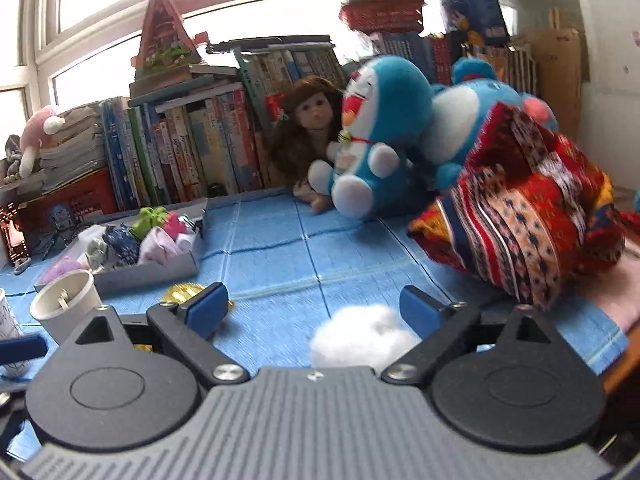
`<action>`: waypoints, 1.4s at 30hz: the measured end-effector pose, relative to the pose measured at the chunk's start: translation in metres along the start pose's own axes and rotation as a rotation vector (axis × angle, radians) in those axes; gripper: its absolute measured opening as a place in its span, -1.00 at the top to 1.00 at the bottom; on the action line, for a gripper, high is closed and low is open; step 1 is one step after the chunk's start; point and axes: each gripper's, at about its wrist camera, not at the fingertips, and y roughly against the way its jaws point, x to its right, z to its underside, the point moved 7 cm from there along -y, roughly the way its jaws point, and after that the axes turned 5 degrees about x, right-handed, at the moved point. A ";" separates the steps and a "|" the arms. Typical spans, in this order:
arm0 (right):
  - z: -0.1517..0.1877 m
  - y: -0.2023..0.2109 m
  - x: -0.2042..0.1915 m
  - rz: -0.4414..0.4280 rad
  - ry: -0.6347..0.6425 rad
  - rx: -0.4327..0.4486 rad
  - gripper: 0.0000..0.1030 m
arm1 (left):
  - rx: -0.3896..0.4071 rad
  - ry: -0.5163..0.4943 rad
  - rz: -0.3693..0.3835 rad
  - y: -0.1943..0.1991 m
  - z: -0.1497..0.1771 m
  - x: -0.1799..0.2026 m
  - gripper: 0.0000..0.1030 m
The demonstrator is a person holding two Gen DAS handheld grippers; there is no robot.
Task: Organize soft objects
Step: 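Move both tools toward the yellow sequin bow and white fluffy ball, then grasp the yellow sequin bow with the left gripper while the right grasps the white fluffy ball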
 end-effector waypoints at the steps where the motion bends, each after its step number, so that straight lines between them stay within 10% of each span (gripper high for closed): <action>1: 0.004 -0.002 0.002 0.011 0.000 -0.004 -0.89 | 0.011 0.014 -0.024 -0.005 0.003 0.003 -0.19; 18: 0.040 -0.021 0.027 -0.009 -0.114 -0.024 -0.86 | 0.066 0.092 -0.332 -0.090 0.016 0.019 -0.31; 26: 0.046 -0.030 0.028 -0.042 -0.151 -0.046 -0.32 | -0.001 0.116 -0.389 -0.113 0.026 0.020 -0.29; 34: 0.046 -0.025 0.030 -0.052 -0.202 -0.012 -0.24 | 0.006 0.092 -0.390 -0.117 0.026 0.019 0.38; 42: 0.035 -0.013 0.030 -0.059 -0.242 0.033 -0.24 | 0.043 0.105 -0.323 -0.100 0.016 0.023 0.55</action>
